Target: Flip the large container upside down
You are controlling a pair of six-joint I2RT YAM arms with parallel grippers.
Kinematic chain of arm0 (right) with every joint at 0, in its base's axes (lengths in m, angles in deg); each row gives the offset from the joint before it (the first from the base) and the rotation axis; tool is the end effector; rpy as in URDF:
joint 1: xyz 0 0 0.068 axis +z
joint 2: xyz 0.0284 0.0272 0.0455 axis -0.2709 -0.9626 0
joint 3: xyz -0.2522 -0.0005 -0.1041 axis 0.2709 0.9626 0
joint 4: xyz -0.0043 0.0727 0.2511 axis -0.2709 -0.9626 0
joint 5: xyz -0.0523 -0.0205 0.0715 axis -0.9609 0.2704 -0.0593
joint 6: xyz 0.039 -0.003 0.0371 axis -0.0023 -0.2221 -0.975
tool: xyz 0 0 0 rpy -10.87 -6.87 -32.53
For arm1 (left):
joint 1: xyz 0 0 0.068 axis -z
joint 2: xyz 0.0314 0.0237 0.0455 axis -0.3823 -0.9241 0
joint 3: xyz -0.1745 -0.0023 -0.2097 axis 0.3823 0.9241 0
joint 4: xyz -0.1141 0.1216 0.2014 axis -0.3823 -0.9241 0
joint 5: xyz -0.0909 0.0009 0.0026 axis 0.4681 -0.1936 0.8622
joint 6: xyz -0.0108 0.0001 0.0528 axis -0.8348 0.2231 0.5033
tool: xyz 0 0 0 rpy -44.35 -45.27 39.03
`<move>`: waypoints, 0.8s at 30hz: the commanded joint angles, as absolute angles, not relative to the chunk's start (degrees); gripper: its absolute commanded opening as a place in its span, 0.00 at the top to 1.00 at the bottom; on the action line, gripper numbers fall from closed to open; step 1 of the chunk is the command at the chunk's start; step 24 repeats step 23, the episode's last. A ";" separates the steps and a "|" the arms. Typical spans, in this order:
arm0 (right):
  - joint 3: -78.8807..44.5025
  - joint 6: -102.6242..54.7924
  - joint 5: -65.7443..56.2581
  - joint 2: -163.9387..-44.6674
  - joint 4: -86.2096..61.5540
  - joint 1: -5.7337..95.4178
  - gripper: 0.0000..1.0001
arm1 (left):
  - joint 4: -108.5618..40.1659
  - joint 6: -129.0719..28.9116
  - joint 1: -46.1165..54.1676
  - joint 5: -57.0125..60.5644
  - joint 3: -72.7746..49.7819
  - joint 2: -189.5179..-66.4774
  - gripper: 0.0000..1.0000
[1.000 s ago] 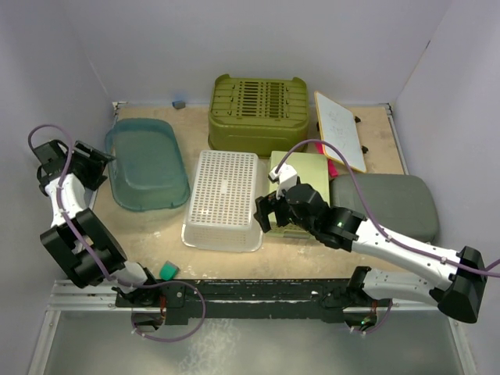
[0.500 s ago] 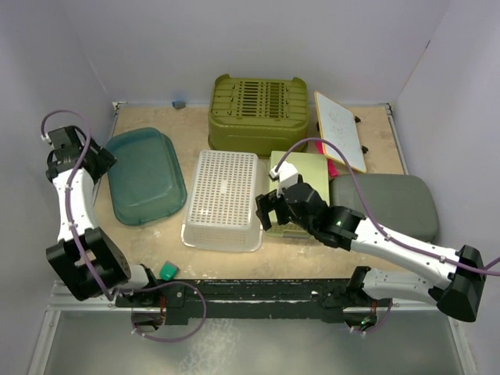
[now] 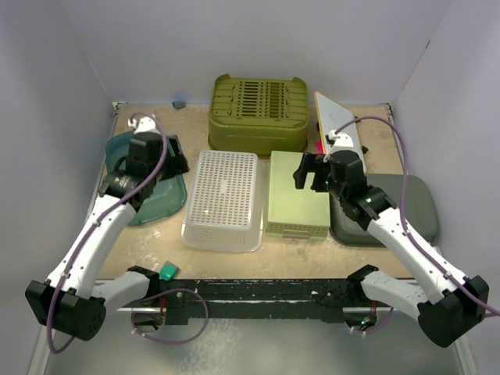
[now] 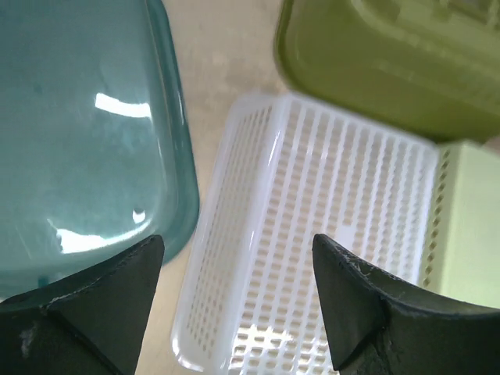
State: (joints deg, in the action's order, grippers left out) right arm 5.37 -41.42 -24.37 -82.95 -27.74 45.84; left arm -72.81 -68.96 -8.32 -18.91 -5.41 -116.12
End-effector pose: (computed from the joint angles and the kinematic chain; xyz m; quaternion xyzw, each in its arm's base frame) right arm 0.2092 0.1129 0.3308 0.0159 0.8296 0.1750 0.5301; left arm 0.2294 -0.0501 0.3599 -0.1748 0.8615 -0.0889 0.4684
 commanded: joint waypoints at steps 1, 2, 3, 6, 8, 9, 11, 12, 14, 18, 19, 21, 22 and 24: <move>9.27 -48.37 -18.66 -77.62 -25.03 42.79 0.00 | -76.35 -68.71 -3.57 -28.27 3.72 -109.90 0.26; 9.85 -48.64 -20.08 -76.54 -24.94 42.72 0.00 | -76.63 -68.13 -3.58 -28.28 5.30 -108.05 0.26; 10.57 -48.99 -21.48 -75.10 -24.83 42.70 0.00 | -76.08 -68.64 -3.45 -28.94 6.60 -104.97 0.25; 12.44 -49.56 -24.65 -72.77 -24.02 42.70 0.00 | -72.69 -69.30 -3.49 -29.87 9.41 -98.36 0.25; 12.74 -50.06 -25.82 -72.20 -24.25 42.70 0.00 | -71.06 -70.68 -3.52 -32.73 10.00 -96.14 0.25; 12.64 -50.17 -25.98 -72.06 -24.64 42.70 0.00 | -70.23 -70.67 -3.53 -33.08 10.12 -95.66 0.25; 12.64 -50.20 -26.14 -71.64 -25.06 42.67 0.00 | -68.57 -70.40 -3.54 -33.10 10.14 -95.81 0.25; 12.84 -50.23 -26.36 -71.32 -25.16 42.69 0.00 | -67.79 -70.38 -3.47 -33.22 10.14 -96.26 0.24; 13.51 -50.30 -27.33 -70.75 -25.18 42.70 0.00 | -67.37 -71.18 -3.50 -34.09 9.90 -97.73 0.24; 14.81 -50.78 -28.61 -69.74 -25.06 42.70 0.00 | -68.35 -72.45 -3.47 -35.24 8.11 -101.57 0.24; 14.99 -51.00 -28.72 -69.69 -25.02 42.70 0.00 | -68.48 -72.51 -3.44 -35.40 7.85 -102.37 0.24; 15.12 -51.17 -28.86 -69.64 -24.96 42.69 0.00 | -68.79 -72.45 -3.49 -36.48 7.35 -103.48 0.24; 15.06 -51.13 -28.95 -69.62 -24.99 42.70 0.00 | -68.50 -72.21 -3.48 -36.65 7.30 -103.30 0.24; 15.03 -51.13 -29.10 -69.62 -25.07 42.69 0.00 | -67.73 -71.83 -3.48 -36.50 7.43 -102.82 0.24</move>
